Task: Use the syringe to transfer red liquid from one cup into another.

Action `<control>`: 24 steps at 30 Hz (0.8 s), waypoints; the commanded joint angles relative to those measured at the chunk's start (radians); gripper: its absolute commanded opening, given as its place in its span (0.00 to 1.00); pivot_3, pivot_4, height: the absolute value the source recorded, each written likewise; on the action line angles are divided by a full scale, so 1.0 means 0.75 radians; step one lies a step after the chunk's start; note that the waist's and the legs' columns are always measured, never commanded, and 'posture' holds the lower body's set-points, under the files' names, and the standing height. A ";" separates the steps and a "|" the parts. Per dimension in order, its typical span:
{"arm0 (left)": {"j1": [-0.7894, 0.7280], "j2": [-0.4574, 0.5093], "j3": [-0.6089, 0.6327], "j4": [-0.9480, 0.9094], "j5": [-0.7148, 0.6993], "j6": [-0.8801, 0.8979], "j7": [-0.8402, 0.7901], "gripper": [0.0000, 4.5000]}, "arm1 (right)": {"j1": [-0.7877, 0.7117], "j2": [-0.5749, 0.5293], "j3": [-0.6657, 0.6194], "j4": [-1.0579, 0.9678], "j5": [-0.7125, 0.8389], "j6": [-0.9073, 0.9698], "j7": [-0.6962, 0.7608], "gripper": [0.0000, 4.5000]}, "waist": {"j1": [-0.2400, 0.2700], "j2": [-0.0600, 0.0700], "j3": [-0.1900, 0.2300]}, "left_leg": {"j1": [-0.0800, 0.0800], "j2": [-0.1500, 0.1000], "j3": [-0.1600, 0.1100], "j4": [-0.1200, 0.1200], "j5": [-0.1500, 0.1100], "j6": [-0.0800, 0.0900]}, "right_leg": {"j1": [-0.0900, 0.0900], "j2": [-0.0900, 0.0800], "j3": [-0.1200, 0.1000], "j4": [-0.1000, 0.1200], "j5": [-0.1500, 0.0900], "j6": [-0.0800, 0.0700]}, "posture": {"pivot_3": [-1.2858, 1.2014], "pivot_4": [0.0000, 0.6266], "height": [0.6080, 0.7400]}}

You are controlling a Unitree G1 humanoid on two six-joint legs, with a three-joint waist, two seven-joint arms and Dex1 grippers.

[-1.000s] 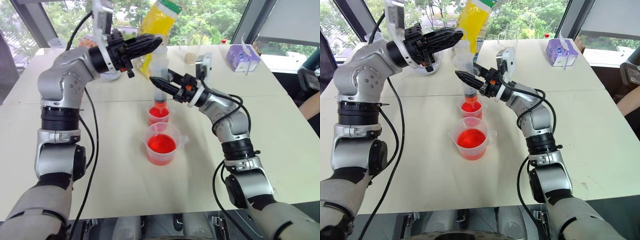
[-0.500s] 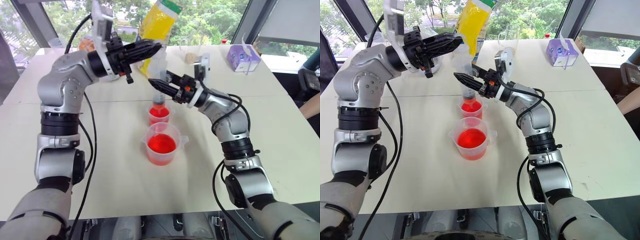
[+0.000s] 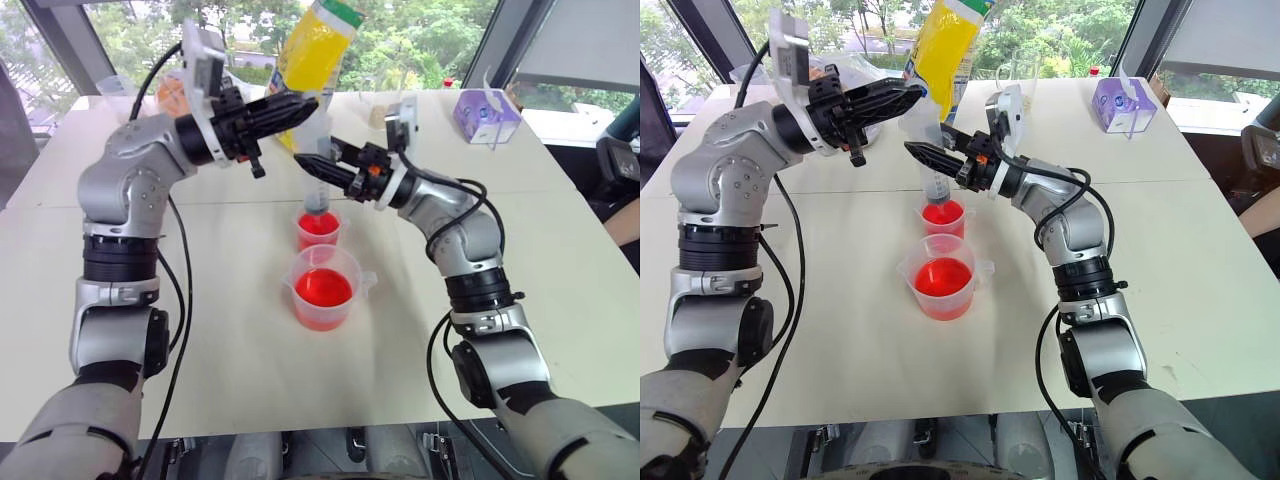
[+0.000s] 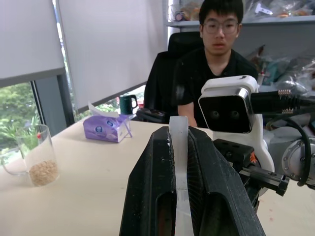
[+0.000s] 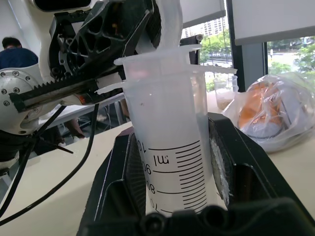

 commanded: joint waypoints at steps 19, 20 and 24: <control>-0.015 0.022 0.047 -0.060 -0.079 0.142 0.024 0.96 | -0.071 0.008 -0.111 -0.112 0.076 0.001 -0.050 0.31 | -0.003 0.000 0.000 | 0.000 0.000 0.000 0.000 0.000 0.000 | 0.000 0.000 0.000 0.000 0.000 0.000 | 0.52 0.24 1.00; -0.018 0.036 0.072 -0.064 -0.087 0.146 0.042 0.99 | -0.064 0.010 -0.109 -0.117 0.076 0.006 -0.051 0.31 | -0.006 0.000 0.000 | 0.000 0.000 0.000 0.000 0.000 0.000 | 0.000 0.000 0.000 0.000 0.000 0.000 | 0.52 0.24 1.00; 0.027 0.138 0.155 -0.138 -0.126 0.201 0.064 0.99 | -0.042 0.014 -0.108 -0.141 0.082 0.026 -0.061 0.31 | -0.012 0.000 0.000 | 0.000 0.001 0.000 -0.001 0.000 0.000 | -0.001 0.001 0.000 0.001 0.000 0.000 | 0.52 0.24 1.00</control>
